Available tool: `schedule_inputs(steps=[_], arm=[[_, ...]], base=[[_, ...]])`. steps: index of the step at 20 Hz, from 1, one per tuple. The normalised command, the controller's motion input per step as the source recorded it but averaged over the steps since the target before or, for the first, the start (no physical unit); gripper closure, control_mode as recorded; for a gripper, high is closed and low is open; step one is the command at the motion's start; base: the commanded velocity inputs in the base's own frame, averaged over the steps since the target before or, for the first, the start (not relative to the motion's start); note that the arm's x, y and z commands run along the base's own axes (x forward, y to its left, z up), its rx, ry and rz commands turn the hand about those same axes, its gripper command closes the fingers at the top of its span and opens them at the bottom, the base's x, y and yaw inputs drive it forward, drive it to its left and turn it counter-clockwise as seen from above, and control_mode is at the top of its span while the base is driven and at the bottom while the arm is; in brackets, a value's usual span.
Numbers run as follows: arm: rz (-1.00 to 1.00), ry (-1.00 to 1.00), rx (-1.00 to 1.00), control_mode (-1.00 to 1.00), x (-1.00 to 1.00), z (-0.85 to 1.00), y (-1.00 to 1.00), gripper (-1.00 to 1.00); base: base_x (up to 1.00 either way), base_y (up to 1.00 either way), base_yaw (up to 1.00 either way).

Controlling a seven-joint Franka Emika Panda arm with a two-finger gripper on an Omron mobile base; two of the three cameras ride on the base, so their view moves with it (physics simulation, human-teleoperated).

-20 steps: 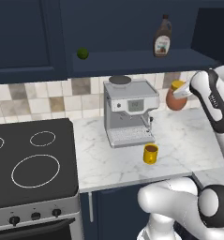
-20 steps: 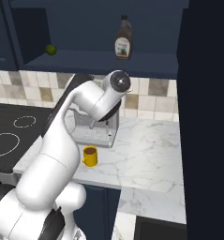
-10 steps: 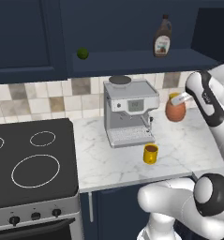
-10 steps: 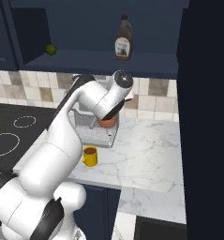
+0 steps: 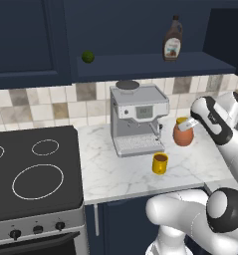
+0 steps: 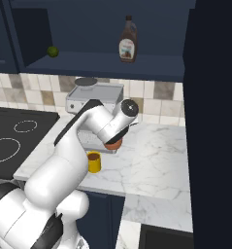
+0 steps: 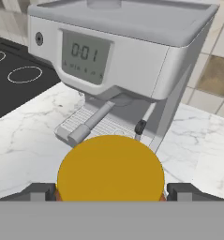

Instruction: Pick the syrup bottle and honey bottle from the cabinet and place them next to the mug.

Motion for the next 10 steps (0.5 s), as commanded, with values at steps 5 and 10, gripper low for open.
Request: schedule_inputs(steps=[5, 10], arm=[[0.00, 0.00, 0.00, -1.00, 0.00, -0.75, -0.01, 1.00], [0.00, 0.00, 0.00, -1.00, 0.00, -0.26, -0.01, 1.00]], base=[[0.00, 0.00, 0.00], [0.00, 0.00, 0.00]])
